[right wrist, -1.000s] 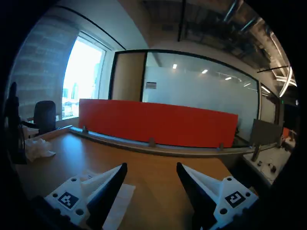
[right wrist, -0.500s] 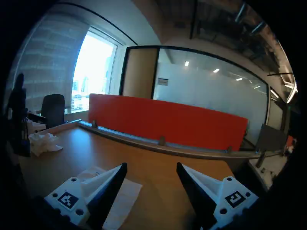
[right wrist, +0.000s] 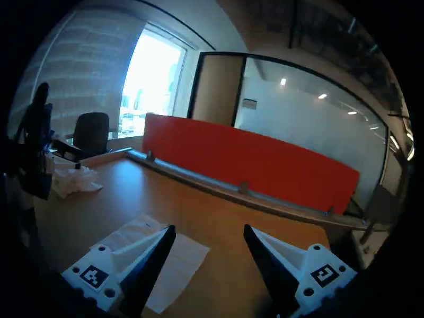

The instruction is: Fold towel

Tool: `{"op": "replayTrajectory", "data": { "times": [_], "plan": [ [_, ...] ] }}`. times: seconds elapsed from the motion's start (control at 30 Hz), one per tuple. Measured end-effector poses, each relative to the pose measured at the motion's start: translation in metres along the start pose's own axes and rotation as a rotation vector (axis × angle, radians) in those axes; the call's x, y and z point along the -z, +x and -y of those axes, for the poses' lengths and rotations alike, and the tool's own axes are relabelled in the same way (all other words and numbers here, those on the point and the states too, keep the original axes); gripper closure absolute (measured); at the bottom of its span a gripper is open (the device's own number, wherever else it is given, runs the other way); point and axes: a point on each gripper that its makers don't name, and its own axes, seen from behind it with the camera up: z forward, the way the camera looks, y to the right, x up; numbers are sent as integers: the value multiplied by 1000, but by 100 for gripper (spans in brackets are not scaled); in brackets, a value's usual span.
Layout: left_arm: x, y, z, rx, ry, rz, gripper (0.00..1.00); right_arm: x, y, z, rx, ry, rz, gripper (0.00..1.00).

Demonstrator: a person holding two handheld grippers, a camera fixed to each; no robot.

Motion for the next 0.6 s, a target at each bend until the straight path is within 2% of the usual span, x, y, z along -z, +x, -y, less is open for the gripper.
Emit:
{"op": "replayTrajectory", "data": {
  "times": [0.37,0.6],
  "plan": [
    [2,-20,-33,-42,-142,83,5,7,-28,35,43,177,146,0],
    [3,-35,-49,-32,-211,125,6,9,-44,51,88,236,199,0]
  ]
}}
